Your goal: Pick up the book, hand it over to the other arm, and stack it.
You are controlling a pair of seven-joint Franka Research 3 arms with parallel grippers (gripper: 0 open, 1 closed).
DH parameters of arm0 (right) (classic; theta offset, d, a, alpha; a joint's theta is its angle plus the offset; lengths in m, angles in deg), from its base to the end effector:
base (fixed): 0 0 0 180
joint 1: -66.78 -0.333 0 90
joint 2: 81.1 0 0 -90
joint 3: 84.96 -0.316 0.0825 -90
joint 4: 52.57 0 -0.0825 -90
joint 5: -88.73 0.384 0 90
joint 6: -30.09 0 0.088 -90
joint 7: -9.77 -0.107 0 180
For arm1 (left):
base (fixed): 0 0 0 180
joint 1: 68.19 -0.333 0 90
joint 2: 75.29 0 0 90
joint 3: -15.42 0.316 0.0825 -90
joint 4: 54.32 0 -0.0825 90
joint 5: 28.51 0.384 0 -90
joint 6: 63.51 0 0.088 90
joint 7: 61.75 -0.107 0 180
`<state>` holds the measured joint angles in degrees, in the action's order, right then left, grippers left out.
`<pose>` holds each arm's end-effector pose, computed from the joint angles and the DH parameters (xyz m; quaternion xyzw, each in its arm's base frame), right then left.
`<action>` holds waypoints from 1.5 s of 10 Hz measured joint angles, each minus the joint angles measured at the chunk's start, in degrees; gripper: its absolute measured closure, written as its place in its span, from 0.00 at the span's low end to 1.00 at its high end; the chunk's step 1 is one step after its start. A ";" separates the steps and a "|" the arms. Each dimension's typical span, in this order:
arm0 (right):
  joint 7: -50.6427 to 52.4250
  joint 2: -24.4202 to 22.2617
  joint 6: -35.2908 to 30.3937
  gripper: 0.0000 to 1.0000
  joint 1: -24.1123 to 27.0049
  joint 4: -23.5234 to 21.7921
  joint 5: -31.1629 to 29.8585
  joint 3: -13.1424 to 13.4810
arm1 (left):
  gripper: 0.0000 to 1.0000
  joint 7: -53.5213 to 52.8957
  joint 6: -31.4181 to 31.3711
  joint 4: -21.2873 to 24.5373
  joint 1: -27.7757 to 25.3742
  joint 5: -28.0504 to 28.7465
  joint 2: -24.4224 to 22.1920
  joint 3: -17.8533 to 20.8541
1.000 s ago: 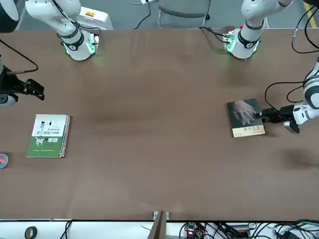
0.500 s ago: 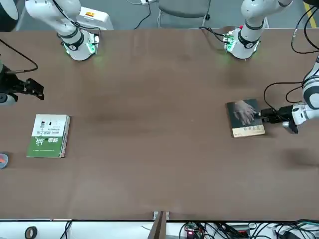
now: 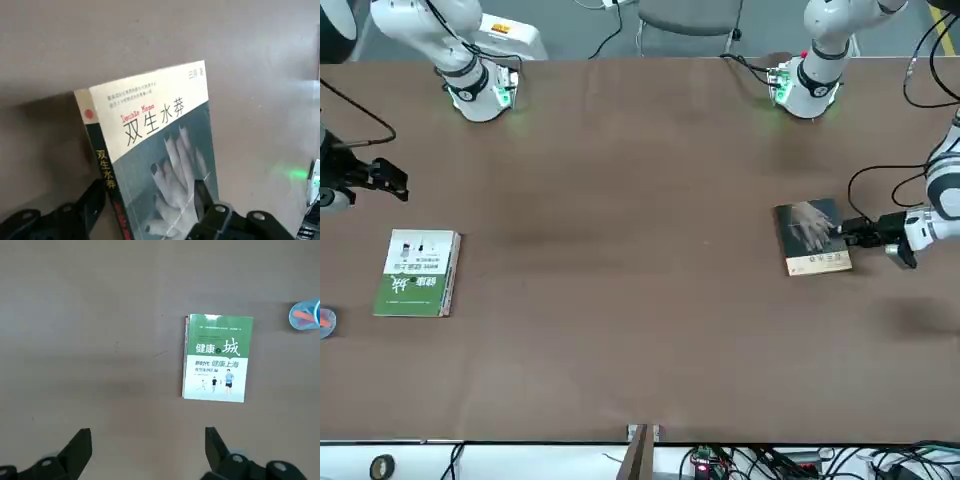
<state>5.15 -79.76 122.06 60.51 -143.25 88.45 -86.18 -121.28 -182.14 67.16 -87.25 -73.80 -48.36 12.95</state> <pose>0.5597 0.0729 0.6088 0.9997 0.0251 -0.0002 0.0022 0.5135 0.1138 0.1659 0.9238 -0.0788 -0.0102 0.3744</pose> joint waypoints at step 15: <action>-1.26 0.00 -0.33 0.00 -0.03 -0.02 0.00 -0.06 | 0.59 -1.21 -0.26 -0.02 0.01 -0.72 0.58 -0.27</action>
<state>3.89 -79.76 121.73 60.48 -143.28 88.45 -86.24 -122.49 -182.40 67.14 -87.24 -74.52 -47.79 12.68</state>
